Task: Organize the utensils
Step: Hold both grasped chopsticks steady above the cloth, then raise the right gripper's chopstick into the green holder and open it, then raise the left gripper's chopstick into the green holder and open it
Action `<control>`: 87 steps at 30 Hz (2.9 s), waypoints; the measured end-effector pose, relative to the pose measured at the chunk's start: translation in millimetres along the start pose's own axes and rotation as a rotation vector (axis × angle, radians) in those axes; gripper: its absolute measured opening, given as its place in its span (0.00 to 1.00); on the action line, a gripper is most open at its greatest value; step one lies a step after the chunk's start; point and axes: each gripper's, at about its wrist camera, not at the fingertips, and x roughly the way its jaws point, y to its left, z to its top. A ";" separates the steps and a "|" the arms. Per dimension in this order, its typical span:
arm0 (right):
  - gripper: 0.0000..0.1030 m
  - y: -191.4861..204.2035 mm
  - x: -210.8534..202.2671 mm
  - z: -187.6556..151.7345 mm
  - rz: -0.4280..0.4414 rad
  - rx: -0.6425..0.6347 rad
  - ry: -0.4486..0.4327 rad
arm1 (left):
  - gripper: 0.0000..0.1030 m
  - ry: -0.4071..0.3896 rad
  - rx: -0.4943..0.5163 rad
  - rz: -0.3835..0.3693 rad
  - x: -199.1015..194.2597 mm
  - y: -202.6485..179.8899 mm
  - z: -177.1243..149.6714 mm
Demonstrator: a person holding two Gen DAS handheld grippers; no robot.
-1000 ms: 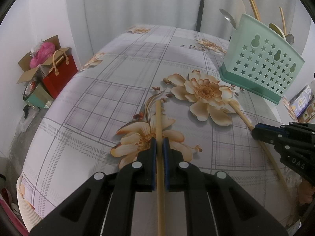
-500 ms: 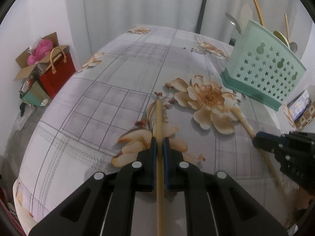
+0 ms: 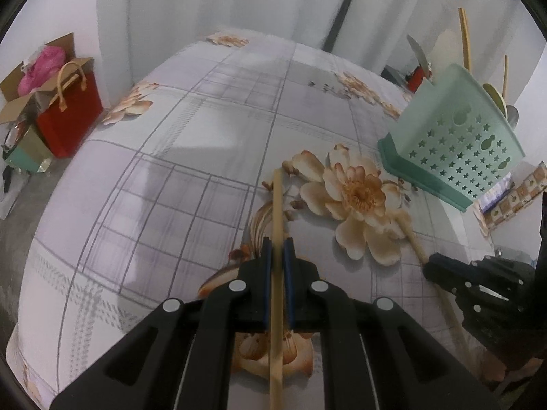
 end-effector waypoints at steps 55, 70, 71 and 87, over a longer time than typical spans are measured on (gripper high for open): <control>0.04 -158.1 -164.4 114.5 -0.135 0.460 -1.027 | 0.07 0.104 0.126 -0.013 15.9 -11.6 24.8; 0.07 -140.9 -155.1 54.2 -0.053 0.450 -0.887 | 0.06 0.059 0.112 -0.009 10.3 -10.6 18.8; 0.10 -134.1 -158.1 48.6 -0.050 0.442 -0.874 | 0.06 0.051 0.107 -0.012 7.6 -9.7 18.5; 0.48 -96.1 -192.5 -20.5 -0.012 0.480 -0.832 | 0.05 -0.339 0.115 -0.222 -139.9 -25.1 62.1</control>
